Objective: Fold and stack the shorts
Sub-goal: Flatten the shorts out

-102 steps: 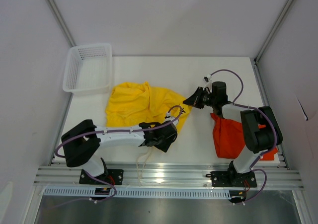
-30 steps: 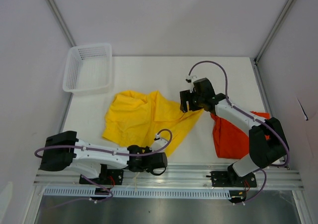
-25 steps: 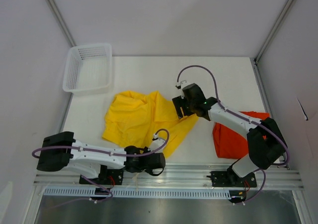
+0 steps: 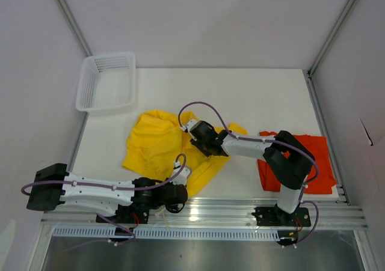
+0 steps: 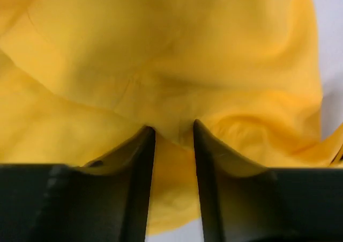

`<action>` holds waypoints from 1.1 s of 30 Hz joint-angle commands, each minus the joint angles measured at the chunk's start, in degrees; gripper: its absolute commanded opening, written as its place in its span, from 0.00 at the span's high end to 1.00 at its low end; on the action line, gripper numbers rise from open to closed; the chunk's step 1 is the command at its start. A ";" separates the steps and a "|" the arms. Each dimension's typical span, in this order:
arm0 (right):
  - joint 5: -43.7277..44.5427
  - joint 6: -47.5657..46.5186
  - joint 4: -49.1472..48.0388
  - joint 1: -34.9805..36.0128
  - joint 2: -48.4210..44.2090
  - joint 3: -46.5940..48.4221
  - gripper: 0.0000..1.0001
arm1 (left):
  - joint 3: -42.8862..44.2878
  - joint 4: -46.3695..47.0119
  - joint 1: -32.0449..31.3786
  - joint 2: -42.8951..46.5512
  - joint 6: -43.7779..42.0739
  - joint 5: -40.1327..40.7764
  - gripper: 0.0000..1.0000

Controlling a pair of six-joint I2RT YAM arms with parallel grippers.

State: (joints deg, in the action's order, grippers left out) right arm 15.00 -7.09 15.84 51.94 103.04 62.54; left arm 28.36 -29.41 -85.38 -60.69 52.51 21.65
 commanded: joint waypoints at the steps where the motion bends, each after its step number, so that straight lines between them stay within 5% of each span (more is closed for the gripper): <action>1: 3.88 0.32 -0.98 -1.22 3.20 6.34 0.84 | -0.94 1.37 -0.40 1.27 1.10 -1.17 1.00; 2: 2.93 1.46 -0.55 -2.45 3.65 7.49 1.00 | -0.85 1.20 -0.40 1.27 1.19 -1.08 1.00; 7: -6.64 6.82 -3.35 -14.13 0.67 10.92 1.00 | -1.11 -1.00 -0.75 1.62 1.89 -0.03 1.00; 12: -14.21 13.75 3.99 -26.69 8.03 29.09 1.00 | -1.55 -1.44 -1.36 1.19 2.42 0.15 1.00; 15: -14.04 17.80 15.51 -31.01 17.87 44.91 0.79 | -1.29 -1.88 -1.63 0.75 2.77 0.32 1.00; 17: -18.48 20.18 17.56 -34.36 20.44 47.66 0.48 | -1.29 -2.14 -1.71 0.66 3.12 0.32 1.00; 19: -20.44 20.98 14.77 -35.85 18.35 42.60 0.26 | -1.38 -2.41 -1.98 1.01 3.65 0.32 1.00; 21: -25.97 21.07 8.01 -37.79 13.25 33.32 0.23 | -1.38 -2.84 -2.07 1.27 4.17 0.50 1.00; 33: -44.44 24.49 0.78 -47.46 6.38 12.35 0.33 | 1.00 -16.37 -3.21 8.29 12.24 5.24 1.00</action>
State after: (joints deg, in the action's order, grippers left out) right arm -21.67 15.62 21.04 6.31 114.15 77.01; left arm 27.75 -38.48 -88.25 -55.33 59.48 23.64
